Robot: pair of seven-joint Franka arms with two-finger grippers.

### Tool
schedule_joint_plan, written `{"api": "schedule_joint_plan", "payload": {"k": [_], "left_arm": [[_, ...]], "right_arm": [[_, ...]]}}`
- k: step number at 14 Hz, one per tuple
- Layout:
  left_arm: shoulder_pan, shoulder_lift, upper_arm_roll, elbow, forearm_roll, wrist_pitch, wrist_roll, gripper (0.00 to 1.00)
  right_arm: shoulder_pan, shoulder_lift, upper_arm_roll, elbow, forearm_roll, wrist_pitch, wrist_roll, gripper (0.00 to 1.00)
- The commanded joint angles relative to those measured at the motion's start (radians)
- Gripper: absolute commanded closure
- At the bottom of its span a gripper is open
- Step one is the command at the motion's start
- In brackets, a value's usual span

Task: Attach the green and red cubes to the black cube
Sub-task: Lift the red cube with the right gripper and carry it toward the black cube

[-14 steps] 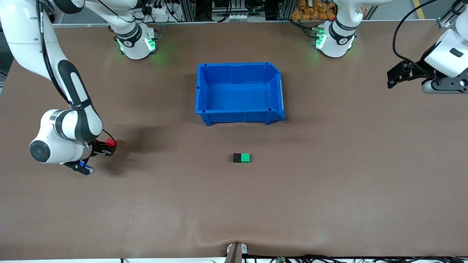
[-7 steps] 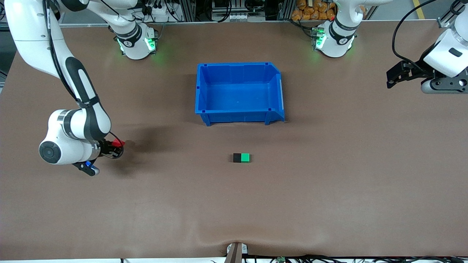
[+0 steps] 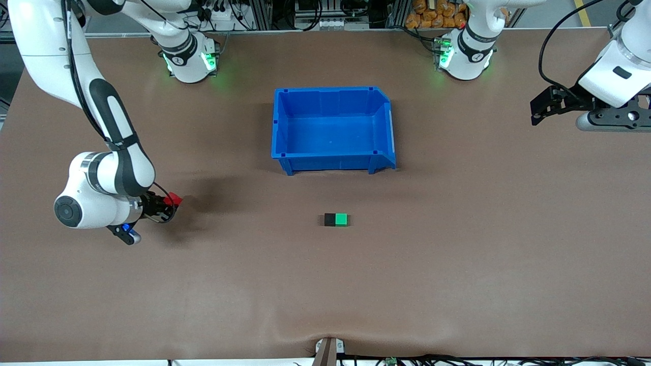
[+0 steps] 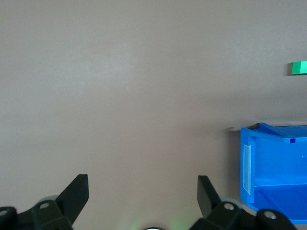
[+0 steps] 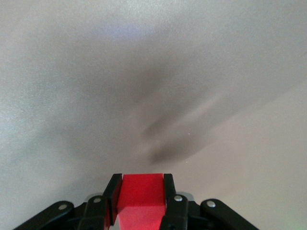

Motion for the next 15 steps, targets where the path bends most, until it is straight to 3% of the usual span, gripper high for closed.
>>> {"api": "schedule_joint_plan", "payload": {"k": [1, 15], "left_arm": [[0.002, -0.013, 0.000, -0.013, -0.007, 0.012, 0.003, 0.00], [-0.001, 0.018, -0.003, -0.013, 0.002, 0.025, 0.000, 0.00]], "right_arm": [[0.015, -0.019, -0.004, -0.002, 0.021, -0.014, 0.068, 1.00], [0.086, -0.019, -0.003, 0.014, 0.093, -0.012, 0.290, 1.00]]}}
